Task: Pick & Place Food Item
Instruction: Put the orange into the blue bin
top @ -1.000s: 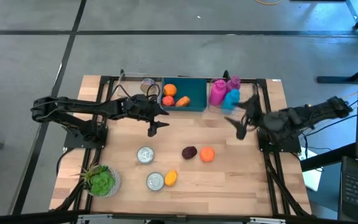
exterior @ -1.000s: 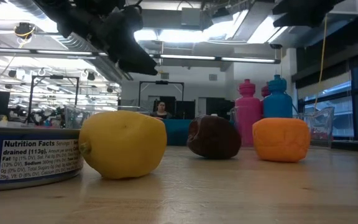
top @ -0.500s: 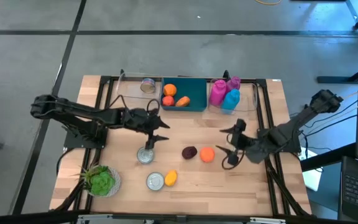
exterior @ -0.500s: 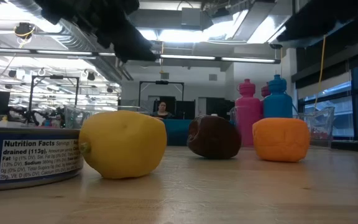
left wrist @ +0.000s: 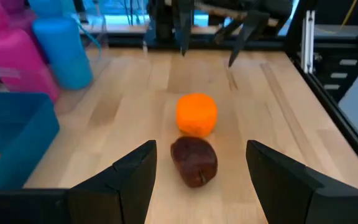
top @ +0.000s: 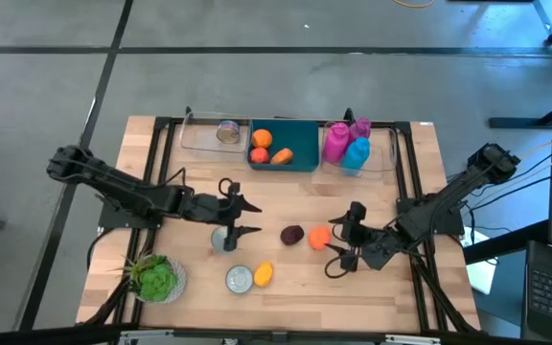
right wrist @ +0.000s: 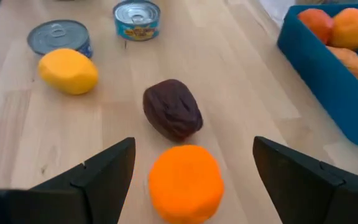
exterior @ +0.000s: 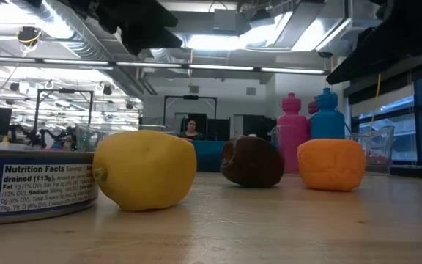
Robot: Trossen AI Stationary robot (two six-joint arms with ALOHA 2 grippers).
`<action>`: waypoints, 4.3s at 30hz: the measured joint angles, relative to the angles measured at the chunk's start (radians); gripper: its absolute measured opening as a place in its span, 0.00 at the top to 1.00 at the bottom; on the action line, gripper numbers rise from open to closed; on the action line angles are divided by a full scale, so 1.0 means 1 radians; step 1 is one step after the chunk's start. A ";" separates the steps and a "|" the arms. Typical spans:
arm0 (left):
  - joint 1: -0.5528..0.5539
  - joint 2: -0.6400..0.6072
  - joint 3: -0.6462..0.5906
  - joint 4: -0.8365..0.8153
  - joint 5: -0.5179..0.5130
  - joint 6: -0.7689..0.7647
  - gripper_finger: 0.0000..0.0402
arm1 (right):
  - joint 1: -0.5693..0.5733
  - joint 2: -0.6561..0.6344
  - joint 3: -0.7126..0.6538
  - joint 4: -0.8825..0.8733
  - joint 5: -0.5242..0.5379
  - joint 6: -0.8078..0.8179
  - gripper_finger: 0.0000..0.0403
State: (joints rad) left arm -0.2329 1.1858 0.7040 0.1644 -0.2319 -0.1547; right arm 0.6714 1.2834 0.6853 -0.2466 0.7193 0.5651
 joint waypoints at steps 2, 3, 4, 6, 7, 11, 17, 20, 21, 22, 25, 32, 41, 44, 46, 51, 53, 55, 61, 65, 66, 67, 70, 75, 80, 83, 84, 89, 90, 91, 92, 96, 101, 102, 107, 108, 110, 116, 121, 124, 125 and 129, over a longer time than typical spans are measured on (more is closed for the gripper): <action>-0.017 0.000 0.000 0.001 -0.032 -0.003 0.41 | 0.000 0.006 0.000 0.016 -0.013 0.001 0.20; -0.025 0.000 0.000 -0.004 -0.050 -0.011 0.41 | 0.000 0.006 0.000 0.020 -0.027 0.001 0.20; -0.031 0.000 0.000 -0.004 -0.068 -0.019 0.41 | 0.000 0.006 0.000 0.029 -0.041 0.000 0.20; -0.041 0.000 0.000 -0.004 -0.089 -0.032 0.41 | 0.000 0.006 0.000 0.032 -0.061 0.001 0.20; -0.044 0.000 0.000 -0.003 -0.093 -0.037 0.41 | 0.000 0.005 0.000 0.030 -0.068 0.004 0.20; -0.056 0.001 0.000 -0.004 -0.095 -0.057 0.41 | -0.008 0.005 0.000 0.030 -0.137 0.002 0.19; -0.068 0.001 0.000 -0.004 -0.133 -0.050 0.41 | -0.011 0.005 0.000 0.062 -0.203 -0.056 0.04; -0.068 0.001 0.000 -0.006 -0.143 -0.044 0.41 | -0.022 0.005 0.000 0.083 -0.204 -0.068 0.04; -0.068 0.001 0.000 -0.008 -0.143 -0.044 0.41 | -0.024 0.005 0.000 0.090 -0.204 -0.068 0.06; -0.068 0.001 0.000 -0.010 -0.143 -0.043 0.41 | -0.026 0.004 0.000 0.094 -0.204 -0.064 0.08; -0.068 0.002 0.000 -0.011 -0.144 -0.043 0.41 | -0.029 0.004 0.000 0.092 -0.215 -0.023 0.13; -0.068 0.002 0.000 -0.012 -0.146 -0.043 0.41 | -0.050 0.019 0.000 0.089 -0.264 -0.075 0.17; -0.068 0.002 0.000 -0.020 -0.148 -0.040 0.41 | -0.118 0.139 0.000 0.062 -0.314 -0.104 0.17; -0.068 0.002 0.000 -0.037 -0.155 -0.040 0.41 | -0.143 0.191 0.000 0.053 -0.324 -0.110 0.17; -0.068 0.002 0.000 -0.042 -0.166 -0.040 0.41 | -0.159 0.215 0.001 0.062 -0.325 -0.112 0.17; -0.068 0.002 0.000 -0.045 -0.170 -0.040 0.41 | -0.186 0.255 0.000 0.059 -0.320 -0.108 0.17; -0.068 0.002 0.000 -0.045 -0.170 -0.040 0.41 | -0.193 0.268 0.000 0.060 -0.320 -0.109 0.17; -0.068 0.002 0.000 -0.050 -0.170 -0.041 0.41 | -0.201 0.275 0.000 0.079 -0.318 -0.109 0.17; -0.068 0.002 0.000 -0.057 -0.171 -0.043 0.41 | -0.225 0.283 0.000 0.169 -0.275 -0.109 0.17; -0.068 0.002 0.000 -0.058 -0.171 -0.044 0.41 | -0.238 0.283 0.000 0.163 -0.276 -0.121 0.17; -0.068 0.002 0.000 -0.058 -0.171 -0.044 0.41 | -0.242 0.283 0.000 0.156 -0.282 -0.121 0.17; -0.068 0.002 0.000 -0.058 -0.171 -0.045 0.41 | -0.245 0.283 0.000 0.144 -0.290 -0.120 0.18; -0.068 0.002 0.000 -0.065 -0.169 -0.062 0.41 | -0.247 0.283 0.000 0.093 -0.293 -0.100 0.20; -0.068 0.002 0.000 -0.073 -0.169 -0.069 0.41 | -0.247 0.283 0.000 0.048 -0.293 -0.075 0.28; -0.068 0.002 0.000 -0.073 -0.169 -0.069 0.41 | -0.247 0.283 0.000 0.037 -0.293 -0.080 0.39; -0.068 0.002 0.000 -0.073 -0.170 -0.069 0.41 | -0.247 0.283 0.000 0.035 -0.293 -0.102 0.39; -0.068 0.002 0.000 -0.073 -0.170 -0.069 0.41 | -0.247 0.283 0.000 0.035 -0.291 -0.106 0.39; -0.067 0.002 0.000 -0.073 -0.235 -0.092 0.41 | -0.248 0.273 0.009 0.029 -0.260 -0.150 0.39; -0.065 0.002 0.000 -0.072 -0.258 -0.108 0.41 | -0.248 0.265 0.019 0.030 -0.252 -0.166 0.39; -0.061 0.002 0.000 -0.072 -0.282 -0.130 0.41 | -0.248 0.254 0.031 0.030 -0.244 -0.185 0.39; -0.055 0.002 0.000 -0.072 -0.302 -0.156 0.41 | -0.248 0.242 0.044 0.031 -0.236 -0.206 0.39; -0.012 0.002 0.000 -0.072 -0.324 -0.265 0.41 | -0.247 0.203 0.109 0.036 -0.202 -0.307 0.39; 0.050 0.002 0.000 -0.072 -0.220 -0.361 0.41 | -0.247 0.194 0.182 0.048 -0.176 -0.454 0.39; 0.063 0.002 0.000 -0.071 -0.188 -0.376 0.40 | -0.247 0.194 0.191 0.053 -0.176 -0.481 0.39; 0.114 0.002 0.000 -0.023 -0.017 -0.465 0.35 | -0.247 0.194 0.206 0.144 -0.144 -0.617 0.39; 0.120 0.002 0.000 0.001 0.008 -0.483 0.33 | -0.247 0.194 0.207 0.170 -0.136 -0.643 0.39; 0.129 0.002 0.000 0.048 0.047 -0.513 0.30 | -0.247 0.194 0.207 0.215 -0.132 -0.683 0.39; 0.138 0.002 0.000 0.136 0.094 -0.580 0.22 | -0.247 0.194 0.207 0.379 -0.132 -0.798 0.39; 0.138 0.002 0.000 0.146 0.052 -0.634 0.20 | -0.272 0.197 0.207 0.512 -0.119 -0.897 0.39; 0.140 0.015 0.000 0.202 0.052 -0.627 0.20 | -0.308 0.207 0.207 0.564 -0.127 -0.917 0.39; 0.145 0.025 0.000 0.219 0.068 -0.620 0.20 | -0.321 0.213 0.207 0.575 -0.139 -0.918 0.39; 0.176 0.083 0.000 0.326 0.156 -0.610 0.20 | -0.369 0.238 0.207 0.634 -0.186 -0.930 0.39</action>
State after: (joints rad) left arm -0.0570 1.2686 0.7036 0.4908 -0.0756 -0.7643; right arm 0.3028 1.5211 0.8925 0.3873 0.5332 -0.3653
